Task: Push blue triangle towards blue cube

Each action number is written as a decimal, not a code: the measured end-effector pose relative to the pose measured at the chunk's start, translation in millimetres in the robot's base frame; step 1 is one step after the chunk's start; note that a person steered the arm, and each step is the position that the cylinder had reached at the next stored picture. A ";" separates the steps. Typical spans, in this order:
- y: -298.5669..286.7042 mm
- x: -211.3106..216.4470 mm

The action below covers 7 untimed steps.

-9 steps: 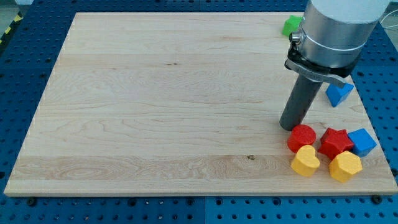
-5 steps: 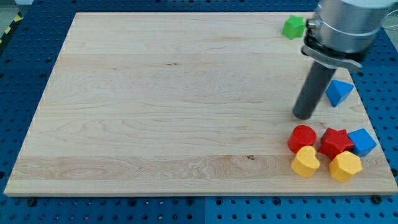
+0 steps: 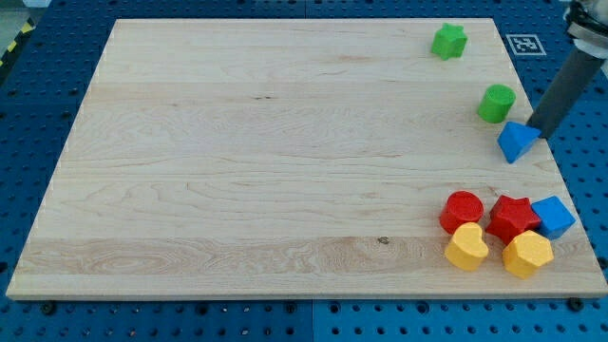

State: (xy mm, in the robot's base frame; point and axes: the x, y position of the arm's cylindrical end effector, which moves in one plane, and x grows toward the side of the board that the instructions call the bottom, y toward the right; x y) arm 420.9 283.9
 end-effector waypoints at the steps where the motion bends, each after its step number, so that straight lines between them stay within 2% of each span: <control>1: -5.0 3.1; 3: -32.3 22.2; 5: -55.7 15.2; 7: -59.4 52.5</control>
State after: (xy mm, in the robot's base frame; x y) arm 473.4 224.5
